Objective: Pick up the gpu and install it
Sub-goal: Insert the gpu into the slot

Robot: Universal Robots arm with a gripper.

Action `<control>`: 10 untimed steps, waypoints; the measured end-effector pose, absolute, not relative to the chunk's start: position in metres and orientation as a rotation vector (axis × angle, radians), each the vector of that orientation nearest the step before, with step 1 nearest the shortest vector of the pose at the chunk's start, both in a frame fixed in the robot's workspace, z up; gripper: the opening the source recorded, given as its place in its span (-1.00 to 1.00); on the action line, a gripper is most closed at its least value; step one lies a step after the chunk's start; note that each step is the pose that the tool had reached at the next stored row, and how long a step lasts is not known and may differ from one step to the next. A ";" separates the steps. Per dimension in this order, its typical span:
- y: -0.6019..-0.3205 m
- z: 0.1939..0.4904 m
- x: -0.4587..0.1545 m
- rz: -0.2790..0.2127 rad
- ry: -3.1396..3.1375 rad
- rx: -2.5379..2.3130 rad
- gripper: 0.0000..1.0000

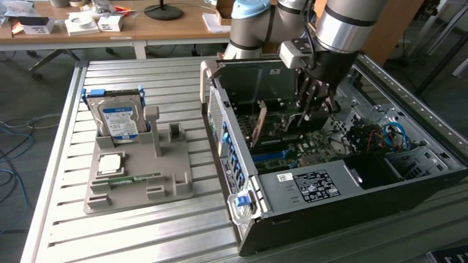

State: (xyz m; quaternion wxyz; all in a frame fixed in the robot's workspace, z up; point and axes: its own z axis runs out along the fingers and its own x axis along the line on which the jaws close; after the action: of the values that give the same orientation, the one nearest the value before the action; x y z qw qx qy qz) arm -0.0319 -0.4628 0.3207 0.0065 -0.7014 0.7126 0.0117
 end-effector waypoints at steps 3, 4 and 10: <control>-0.463 0.317 -0.032 0.037 2.230 -2.195 -0.48; -0.463 0.317 -0.032 0.037 2.230 -2.195 -0.48; -0.463 0.315 -0.033 0.035 2.230 -2.195 -0.48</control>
State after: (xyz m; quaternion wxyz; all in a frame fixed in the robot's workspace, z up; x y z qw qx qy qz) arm -0.0325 -0.4628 0.3147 0.0060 -0.7014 0.7126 0.0112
